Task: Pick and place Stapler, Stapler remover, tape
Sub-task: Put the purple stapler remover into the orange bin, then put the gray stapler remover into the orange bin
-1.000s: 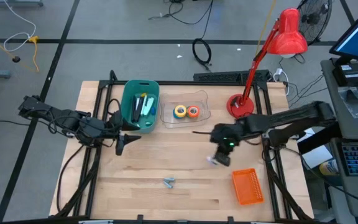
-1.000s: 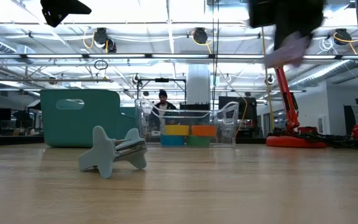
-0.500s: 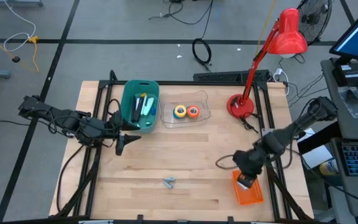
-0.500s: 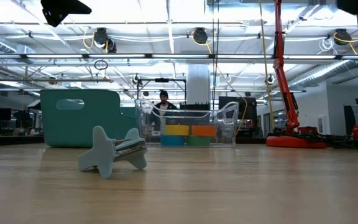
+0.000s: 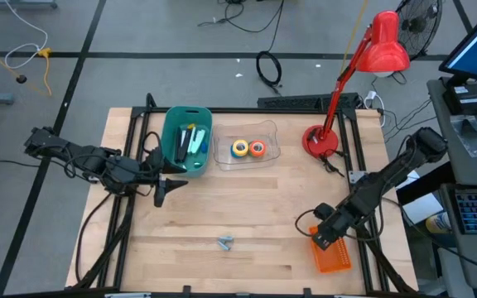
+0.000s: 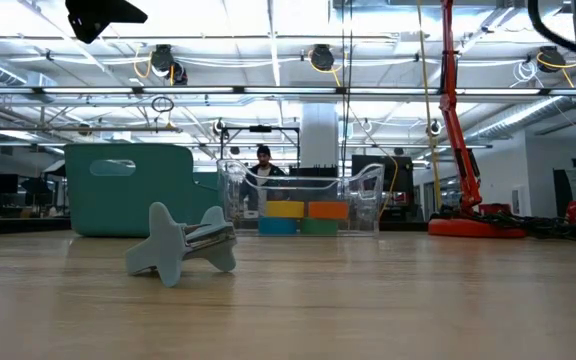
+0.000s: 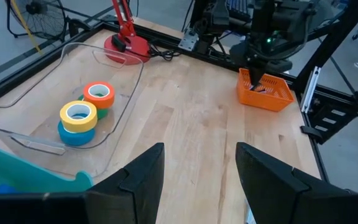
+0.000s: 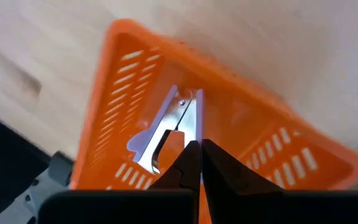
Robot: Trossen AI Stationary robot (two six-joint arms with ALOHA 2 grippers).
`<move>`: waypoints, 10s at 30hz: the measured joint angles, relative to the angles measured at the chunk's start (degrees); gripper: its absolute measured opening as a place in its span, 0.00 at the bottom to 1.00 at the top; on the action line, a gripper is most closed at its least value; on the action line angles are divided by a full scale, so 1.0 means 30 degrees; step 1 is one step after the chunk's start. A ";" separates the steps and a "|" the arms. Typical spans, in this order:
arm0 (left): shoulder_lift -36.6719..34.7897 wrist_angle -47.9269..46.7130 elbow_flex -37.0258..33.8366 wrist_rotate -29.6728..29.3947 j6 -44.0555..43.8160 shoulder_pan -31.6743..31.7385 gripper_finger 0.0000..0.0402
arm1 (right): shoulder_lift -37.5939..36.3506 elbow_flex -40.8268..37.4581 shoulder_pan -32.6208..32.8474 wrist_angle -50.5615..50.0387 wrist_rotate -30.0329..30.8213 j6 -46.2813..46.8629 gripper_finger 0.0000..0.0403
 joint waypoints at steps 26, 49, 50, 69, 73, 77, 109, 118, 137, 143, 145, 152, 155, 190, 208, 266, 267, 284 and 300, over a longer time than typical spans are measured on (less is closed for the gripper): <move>0.0000 -0.0004 0.0000 0.0000 -0.0292 -0.0007 0.50 | -0.0890 -0.0138 0.0000 0.3700 -0.2387 -0.0392 0.19; 0.3411 0.1739 0.0009 0.5677 -0.3151 -0.0007 0.50 | -0.6760 -0.0331 -0.0853 0.8327 1.9106 -1.5295 0.01; 0.3890 0.1911 0.0007 0.6163 -0.3470 -0.0007 0.50 | -0.6965 -0.0586 -0.1074 0.8275 1.9074 -1.5671 0.01; 1.0338 0.5516 0.1566 0.7037 -0.5341 -0.0028 0.50 | -1.6451 -0.6251 -0.1858 0.9666 1.2445 -2.0159 0.01; 1.1183 0.4177 0.2776 0.6820 -0.5094 -0.0029 0.50 | -1.8634 -0.6820 -0.1858 0.9674 1.1482 -2.0480 0.01; 1.2032 0.3418 0.3846 0.6411 -0.5039 -0.0403 0.50 | -2.0217 -0.7211 -0.1858 0.9724 1.1518 -2.1035 0.01; 2.0069 0.3507 0.6261 0.9496 0.2427 0.0217 0.50 | -2.1004 -0.8182 -0.1858 0.9892 1.1460 -2.0075 0.01; 2.0638 0.3649 0.6254 0.9978 0.2683 0.0510 0.50 | -2.0995 -0.8182 -0.1858 0.9885 1.1453 -2.0075 0.01; 2.1141 0.4234 0.6258 1.0513 0.3145 0.0561 0.49 | -2.0995 -0.8182 -0.1851 0.9819 1.1475 -2.0075 0.01; 2.1851 0.5484 0.6292 1.0928 0.2785 0.0541 0.39 | -2.0990 -0.8182 -0.1851 0.9819 1.1476 -1.9930 0.01; 2.1890 0.5185 0.6251 1.0894 0.2754 0.0539 0.36 | -2.0995 -0.8182 -0.1854 0.9860 1.1475 -1.9929 0.01; 2.1864 0.4353 0.6244 1.1177 0.2520 0.0634 0.26 | -2.0995 -0.8182 -0.1851 0.9812 1.1482 -1.9856 0.01; 2.1843 0.4356 0.6244 1.1496 0.2510 0.0690 0.23 | -2.0995 -0.8182 -0.1858 0.9812 1.1482 -1.9841 0.01; 1.8360 -0.1203 0.5982 0.8937 -0.6533 -0.1098 0.23 | -2.0998 -0.8174 -0.1851 0.9739 1.1435 -1.9433 0.01; 1.8367 -0.1137 0.5974 0.8859 -0.7381 -0.1326 0.23 | -2.1002 -0.8174 -0.1856 0.9747 1.1424 -1.9433 0.01; 2.0454 -0.0452 0.5960 0.9980 -0.8410 -0.1742 0.47 | -2.0995 -0.8153 -0.1843 0.9673 1.1402 -1.9433 0.01; 2.0390 -0.0469 0.5960 0.9974 -0.8403 -0.1727 0.47 | -2.0995 -0.8153 -0.1843 0.9667 1.1402 -1.9426 0.01; 1.9932 -0.0554 0.5960 0.9967 -0.8211 -0.1569 0.43 | -2.0995 -0.8160 -0.1843 0.9674 1.1402 -1.9420 0.01; 2.0056 -0.0413 0.5974 0.8966 -0.7397 -0.1695 0.22 | -2.0995 -0.8167 -0.1843 0.9666 1.1408 -1.9346 0.01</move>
